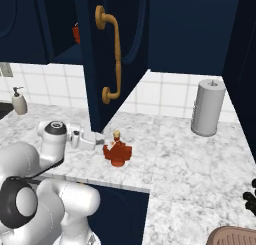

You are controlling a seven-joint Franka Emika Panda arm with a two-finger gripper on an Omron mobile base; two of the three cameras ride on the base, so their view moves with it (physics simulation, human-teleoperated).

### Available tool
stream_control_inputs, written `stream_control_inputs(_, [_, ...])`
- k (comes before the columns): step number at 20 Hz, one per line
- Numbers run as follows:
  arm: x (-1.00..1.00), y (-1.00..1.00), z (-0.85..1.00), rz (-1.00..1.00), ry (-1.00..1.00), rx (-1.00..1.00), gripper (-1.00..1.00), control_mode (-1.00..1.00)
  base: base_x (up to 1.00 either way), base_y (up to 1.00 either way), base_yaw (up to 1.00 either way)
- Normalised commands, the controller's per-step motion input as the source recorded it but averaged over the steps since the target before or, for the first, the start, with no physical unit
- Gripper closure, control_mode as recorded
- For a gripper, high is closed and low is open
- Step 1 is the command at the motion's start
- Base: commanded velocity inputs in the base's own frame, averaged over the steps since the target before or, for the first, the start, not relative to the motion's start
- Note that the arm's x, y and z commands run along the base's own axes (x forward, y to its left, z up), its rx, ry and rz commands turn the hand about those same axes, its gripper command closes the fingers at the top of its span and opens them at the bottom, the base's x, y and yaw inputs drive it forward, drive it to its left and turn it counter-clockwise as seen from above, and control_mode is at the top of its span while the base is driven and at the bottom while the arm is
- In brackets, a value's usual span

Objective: Put the shaker and condiment bottle from the counter next to their counterparts in the cabinet.

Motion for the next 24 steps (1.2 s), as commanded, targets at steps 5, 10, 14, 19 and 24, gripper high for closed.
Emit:
stream_control_inputs(5, [0.28, -0.01, 0.00, 0.00, 0.05, 0.00, -1.00, -1.00, 0.00, 0.00, 0.00])
stream_control_inputs(10, [0.18, -0.19, -0.02, 0.00, 0.07, 0.00, -1.00, -1.00, 0.00, 0.00, 0.00])
stream_control_inputs(14, [0.01, -0.33, -0.13, 0.00, 0.08, 0.00, -1.00, -1.00, 0.00, 0.00, 0.00])
stream_control_inputs(19, [0.00, -0.37, -0.17, 0.00, 0.07, 0.00, -1.00, -1.00, 0.00, 0.00, 0.00])
stream_control_inputs(24, [0.02, -0.23, -0.22, 0.00, 0.04, 0.00, -1.00, -1.00, 0.00, 0.00, 0.00])
